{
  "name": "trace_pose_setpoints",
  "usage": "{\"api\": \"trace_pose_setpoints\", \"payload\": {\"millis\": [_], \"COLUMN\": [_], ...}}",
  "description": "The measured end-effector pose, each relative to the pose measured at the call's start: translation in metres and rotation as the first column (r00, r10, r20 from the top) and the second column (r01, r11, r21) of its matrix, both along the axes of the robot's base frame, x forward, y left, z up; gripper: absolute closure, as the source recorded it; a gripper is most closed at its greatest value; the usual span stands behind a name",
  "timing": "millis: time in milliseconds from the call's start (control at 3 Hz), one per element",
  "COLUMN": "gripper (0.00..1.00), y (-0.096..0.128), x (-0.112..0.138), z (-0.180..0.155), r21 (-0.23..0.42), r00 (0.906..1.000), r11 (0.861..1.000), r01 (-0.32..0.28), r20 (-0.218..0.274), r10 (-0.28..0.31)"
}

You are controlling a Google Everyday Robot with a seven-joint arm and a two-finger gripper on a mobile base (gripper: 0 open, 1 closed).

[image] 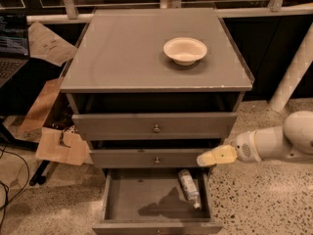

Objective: Pick blue plastic bottle from bottom drawer and place on counter

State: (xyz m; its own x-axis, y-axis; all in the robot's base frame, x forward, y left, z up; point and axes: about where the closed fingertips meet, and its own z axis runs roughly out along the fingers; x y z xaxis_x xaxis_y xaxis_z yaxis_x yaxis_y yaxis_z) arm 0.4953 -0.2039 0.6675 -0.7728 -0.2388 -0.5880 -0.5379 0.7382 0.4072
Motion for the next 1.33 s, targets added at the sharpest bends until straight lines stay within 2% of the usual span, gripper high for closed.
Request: {"api": "trace_pose_setpoints", "payload": {"millis": [333, 667, 1000, 1333], "gripper": [0.00, 0.00, 0.00, 0.00], "y": [0.029, 0.049, 0.050, 0.055], "x": [0.013, 0.023, 0.023, 0.015], "z": [-0.053, -0.097, -0.098, -0.134], "r21": [0.032, 0.029, 0.031, 0.041], "r00": [0.9985, 0.9923, 0.9921, 0.9778], "r11": [0.999, 0.996, 0.996, 0.989], "r01": [0.018, 0.082, 0.082, 0.143], "r20": [-0.053, -0.096, -0.098, -0.161], "r10": [-0.016, -0.079, -0.078, -0.134]}}
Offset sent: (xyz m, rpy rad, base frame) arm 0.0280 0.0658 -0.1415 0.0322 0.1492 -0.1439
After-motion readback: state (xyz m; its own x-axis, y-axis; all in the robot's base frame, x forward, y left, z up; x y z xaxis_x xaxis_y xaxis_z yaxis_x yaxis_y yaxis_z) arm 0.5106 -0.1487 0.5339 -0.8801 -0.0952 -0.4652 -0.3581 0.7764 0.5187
